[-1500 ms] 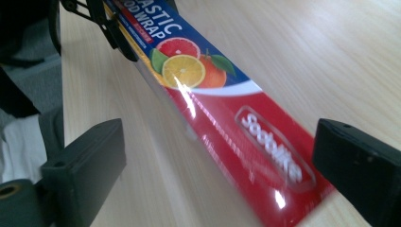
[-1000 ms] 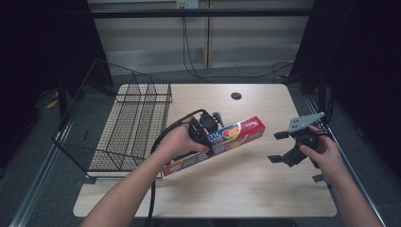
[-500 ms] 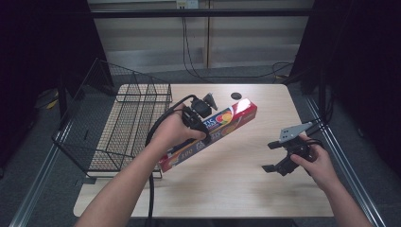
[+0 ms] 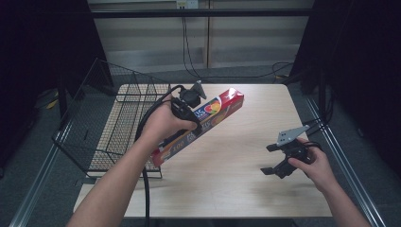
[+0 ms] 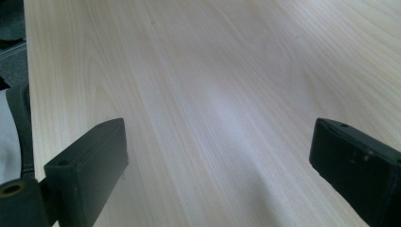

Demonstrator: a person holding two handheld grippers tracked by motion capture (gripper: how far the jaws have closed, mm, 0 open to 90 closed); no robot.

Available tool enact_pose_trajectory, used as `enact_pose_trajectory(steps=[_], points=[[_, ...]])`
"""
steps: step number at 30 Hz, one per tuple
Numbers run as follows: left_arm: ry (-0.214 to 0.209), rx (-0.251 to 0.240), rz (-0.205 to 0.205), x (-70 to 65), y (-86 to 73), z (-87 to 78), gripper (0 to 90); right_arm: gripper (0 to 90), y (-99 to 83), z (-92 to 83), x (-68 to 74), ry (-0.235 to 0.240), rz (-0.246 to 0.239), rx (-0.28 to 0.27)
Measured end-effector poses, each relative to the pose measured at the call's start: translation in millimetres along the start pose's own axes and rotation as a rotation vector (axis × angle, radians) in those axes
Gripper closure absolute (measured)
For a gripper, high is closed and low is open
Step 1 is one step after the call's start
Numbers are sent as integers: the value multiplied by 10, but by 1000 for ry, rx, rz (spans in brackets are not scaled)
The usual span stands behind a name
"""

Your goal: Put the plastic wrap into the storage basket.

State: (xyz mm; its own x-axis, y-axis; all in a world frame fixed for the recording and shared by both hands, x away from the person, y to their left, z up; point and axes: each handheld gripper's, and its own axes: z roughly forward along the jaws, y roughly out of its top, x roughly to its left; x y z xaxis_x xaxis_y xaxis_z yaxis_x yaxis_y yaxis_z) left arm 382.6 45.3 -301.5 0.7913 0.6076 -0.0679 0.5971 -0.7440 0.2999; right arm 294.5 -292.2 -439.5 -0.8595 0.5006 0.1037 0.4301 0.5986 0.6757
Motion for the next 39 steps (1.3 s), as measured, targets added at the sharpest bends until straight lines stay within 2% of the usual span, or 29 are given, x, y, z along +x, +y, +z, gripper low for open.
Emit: enact_pose_trajectory(steps=[6,9,16,20,27,39], points=[[1,13,-37,72,-39,-96,432,46,5,21,13,11,0,3],[22,21,-48,114,-65,-140,432,46,6,31,16,7,0,4],[39,32,-100,210,-138,-253,432,46,4,37,17,10,-5,12],[59,25,-120,265,-174,-326,432,46,-2,44,15,14,-2,13],[69,27,-163,370,-250,-423,432,45,-4,44,14,14,-1,12],[103,20,-280,647,-456,-604,433,44,-16,44,5,20,1,15]])
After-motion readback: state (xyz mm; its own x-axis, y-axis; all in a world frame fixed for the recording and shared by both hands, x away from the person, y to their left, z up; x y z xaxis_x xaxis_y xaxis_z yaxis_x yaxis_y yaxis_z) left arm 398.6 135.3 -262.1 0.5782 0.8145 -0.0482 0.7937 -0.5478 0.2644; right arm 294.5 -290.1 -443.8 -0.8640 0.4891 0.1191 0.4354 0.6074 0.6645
